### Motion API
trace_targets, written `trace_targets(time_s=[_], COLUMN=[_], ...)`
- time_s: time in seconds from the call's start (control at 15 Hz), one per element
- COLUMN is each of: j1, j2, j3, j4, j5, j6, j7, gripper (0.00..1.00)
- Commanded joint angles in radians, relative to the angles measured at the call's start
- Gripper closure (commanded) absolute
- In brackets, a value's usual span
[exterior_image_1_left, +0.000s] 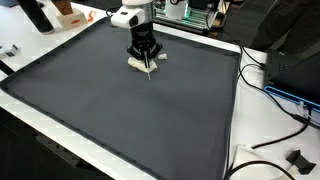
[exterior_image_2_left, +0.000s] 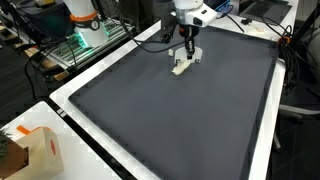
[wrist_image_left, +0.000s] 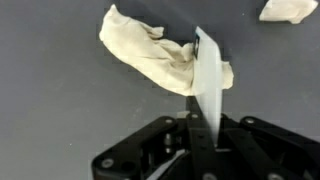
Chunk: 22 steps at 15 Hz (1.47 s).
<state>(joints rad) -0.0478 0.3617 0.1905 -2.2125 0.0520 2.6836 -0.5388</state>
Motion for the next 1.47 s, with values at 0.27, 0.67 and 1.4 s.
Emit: trace_targets(time_s=[0.27,0.67,1.4], j1=[-0.045,-0.064,-0.026], j2=[-0.014,-0.138,-0.232], j3=[0.003,-0.016,-0.063], j4=[-0.122,-0.306,-0.427], j5=[0.079,0.097,0.091], j6=[0.022,0.064,0.056], j7=[0.047,0.039,-0.064], gripper=[0.99,0.99,0.99])
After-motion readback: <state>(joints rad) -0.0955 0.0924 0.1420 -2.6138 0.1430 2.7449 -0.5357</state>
